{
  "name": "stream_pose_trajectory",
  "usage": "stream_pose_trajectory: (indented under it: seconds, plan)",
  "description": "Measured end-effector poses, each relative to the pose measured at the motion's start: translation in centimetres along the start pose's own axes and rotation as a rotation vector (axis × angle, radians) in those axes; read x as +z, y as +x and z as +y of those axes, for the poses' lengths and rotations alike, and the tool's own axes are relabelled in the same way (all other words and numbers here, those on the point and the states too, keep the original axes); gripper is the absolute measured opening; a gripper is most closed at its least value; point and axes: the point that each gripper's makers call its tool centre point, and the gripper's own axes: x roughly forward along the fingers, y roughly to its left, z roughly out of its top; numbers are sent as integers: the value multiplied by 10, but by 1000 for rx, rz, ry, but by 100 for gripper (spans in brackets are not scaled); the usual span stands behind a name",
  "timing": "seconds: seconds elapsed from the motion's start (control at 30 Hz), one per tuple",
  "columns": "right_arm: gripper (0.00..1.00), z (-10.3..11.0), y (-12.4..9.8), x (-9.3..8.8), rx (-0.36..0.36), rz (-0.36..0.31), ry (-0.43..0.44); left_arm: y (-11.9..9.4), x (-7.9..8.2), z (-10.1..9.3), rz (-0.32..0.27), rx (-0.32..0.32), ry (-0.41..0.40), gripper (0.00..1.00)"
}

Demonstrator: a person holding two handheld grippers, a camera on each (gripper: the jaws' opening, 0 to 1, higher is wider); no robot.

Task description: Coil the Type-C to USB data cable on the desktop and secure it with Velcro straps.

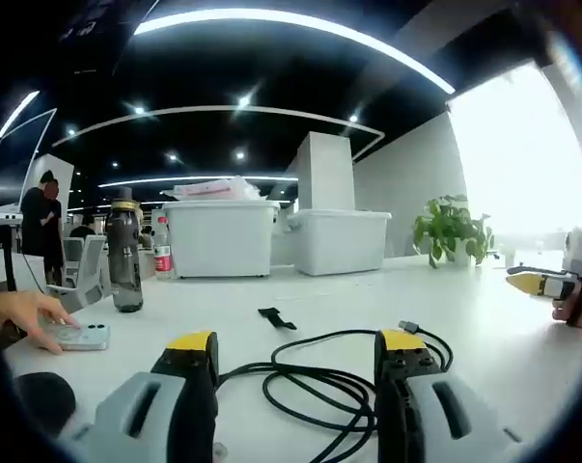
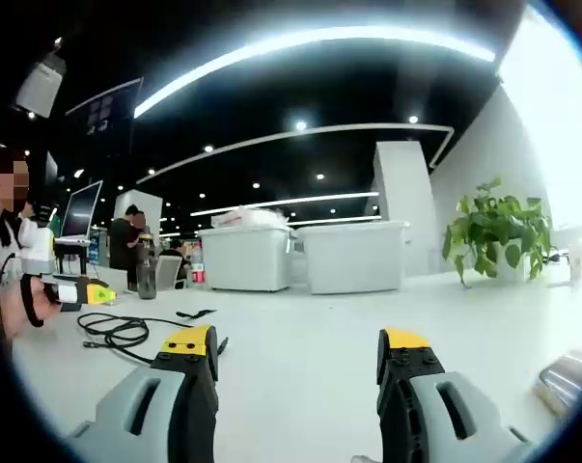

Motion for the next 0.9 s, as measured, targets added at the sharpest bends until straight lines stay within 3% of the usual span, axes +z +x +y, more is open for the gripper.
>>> stream_pose_trajectory:
  seconds: [0.5, 0.9]
  plan:
    - [66, 0, 0, 0, -1, 0, 1, 1, 0, -1, -2, -6, -4, 67]
    - [66, -1, 1, -2, -5, 8, -3, 1, 6, -9, -10, -47, 8, 69]
